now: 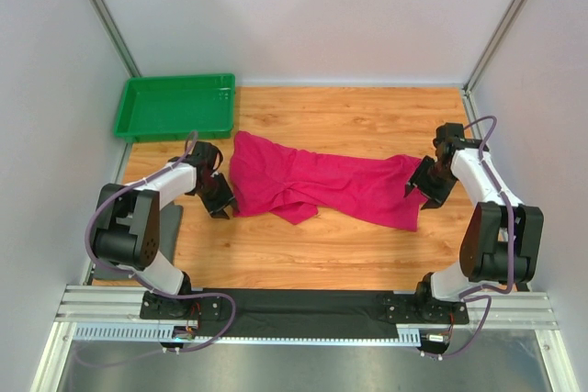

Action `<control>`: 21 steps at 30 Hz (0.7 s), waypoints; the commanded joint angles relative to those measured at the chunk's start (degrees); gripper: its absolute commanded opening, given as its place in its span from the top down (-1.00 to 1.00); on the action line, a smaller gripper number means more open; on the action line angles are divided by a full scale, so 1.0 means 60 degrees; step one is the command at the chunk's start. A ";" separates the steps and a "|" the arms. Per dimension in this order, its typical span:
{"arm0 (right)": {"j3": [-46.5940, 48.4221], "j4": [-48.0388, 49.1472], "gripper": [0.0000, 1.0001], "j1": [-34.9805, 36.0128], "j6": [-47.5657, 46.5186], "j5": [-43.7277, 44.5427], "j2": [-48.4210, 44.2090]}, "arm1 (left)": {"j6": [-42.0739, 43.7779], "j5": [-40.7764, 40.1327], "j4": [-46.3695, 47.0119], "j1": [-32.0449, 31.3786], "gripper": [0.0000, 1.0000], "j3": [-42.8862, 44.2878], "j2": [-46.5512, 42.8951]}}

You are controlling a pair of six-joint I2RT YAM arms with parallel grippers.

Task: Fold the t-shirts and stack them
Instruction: Flatten the tshirt out

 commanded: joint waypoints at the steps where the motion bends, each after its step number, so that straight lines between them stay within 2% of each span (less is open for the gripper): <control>1: -0.0398 0.0298 -0.14 -0.0197 0.0704 0.0298 -0.0031 | -0.0287 0.0058 0.0146 -0.0063 0.10 -0.0309 0.0261; 4: -0.0823 0.0590 -0.14 -0.0431 0.0895 0.0138 -0.0149 | -0.0258 0.0175 0.0526 -0.0063 0.29 -0.0325 0.0379; 5: -0.1086 0.0679 -0.14 -0.0576 0.0997 0.0021 -0.0207 | -0.0243 0.0204 0.0658 -0.0063 0.53 -0.0252 0.0437; 7: -0.1249 0.0724 -0.14 -0.0665 0.0998 -0.0126 -0.0120 | -0.0126 0.0205 0.0601 -0.0063 0.81 0.0025 0.0540; 9: -0.1410 0.0665 -0.14 -0.0710 0.1041 -0.0185 -0.0047 | 0.0137 0.0161 0.0352 -0.0063 0.98 0.0231 0.0351; 14: -0.2010 0.1045 -0.10 -0.0768 0.1524 -0.0463 -0.0046 | 0.0693 -0.0440 0.0030 -0.0121 1.00 0.0437 -0.1068; 21: -0.2523 0.1046 -0.03 -0.0768 0.1891 -0.0391 -0.0221 | 0.1148 -0.0645 -0.0586 -0.0238 1.00 0.1023 -0.1686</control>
